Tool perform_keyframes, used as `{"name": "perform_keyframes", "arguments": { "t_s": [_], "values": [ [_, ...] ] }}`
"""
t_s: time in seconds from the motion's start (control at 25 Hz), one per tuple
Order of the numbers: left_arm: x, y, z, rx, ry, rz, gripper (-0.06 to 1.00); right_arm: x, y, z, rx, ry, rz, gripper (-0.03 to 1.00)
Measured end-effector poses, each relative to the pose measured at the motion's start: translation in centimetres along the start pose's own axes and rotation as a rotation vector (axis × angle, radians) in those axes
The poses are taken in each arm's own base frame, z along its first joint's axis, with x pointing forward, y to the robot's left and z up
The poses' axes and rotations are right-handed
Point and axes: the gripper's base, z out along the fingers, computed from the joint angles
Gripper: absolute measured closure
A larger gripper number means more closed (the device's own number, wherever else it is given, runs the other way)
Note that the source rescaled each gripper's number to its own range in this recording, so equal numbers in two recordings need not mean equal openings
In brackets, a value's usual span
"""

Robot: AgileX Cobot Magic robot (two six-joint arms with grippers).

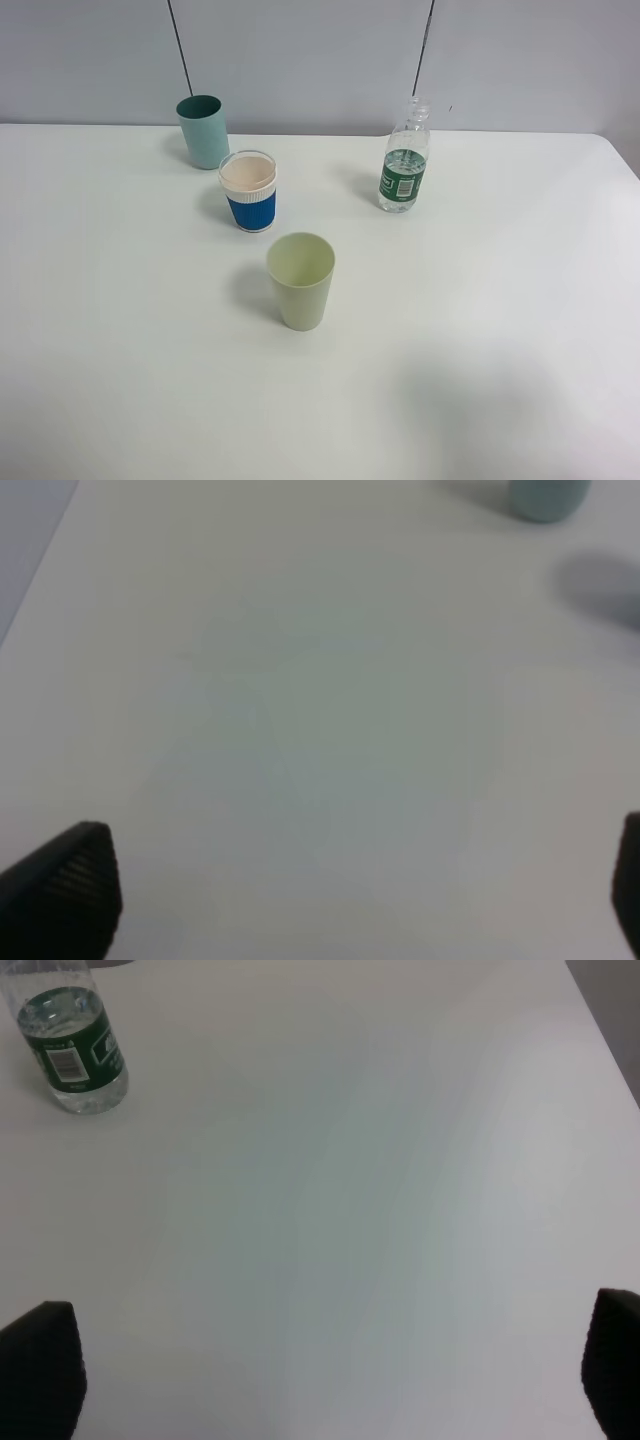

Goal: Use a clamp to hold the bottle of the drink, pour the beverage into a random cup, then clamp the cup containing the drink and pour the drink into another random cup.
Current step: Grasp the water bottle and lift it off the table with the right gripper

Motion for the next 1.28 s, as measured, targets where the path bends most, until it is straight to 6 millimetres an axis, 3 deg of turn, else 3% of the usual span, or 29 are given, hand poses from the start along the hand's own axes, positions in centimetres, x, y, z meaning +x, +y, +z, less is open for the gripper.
{"name": "perform_keyframes", "arguments": {
  "t_s": [1.28],
  "values": [
    [0.00,0.01,0.00,-0.001,0.000,0.001,-0.06,0.00,0.00,0.00,0.000,0.000,0.002,-0.03]
  ]
}}
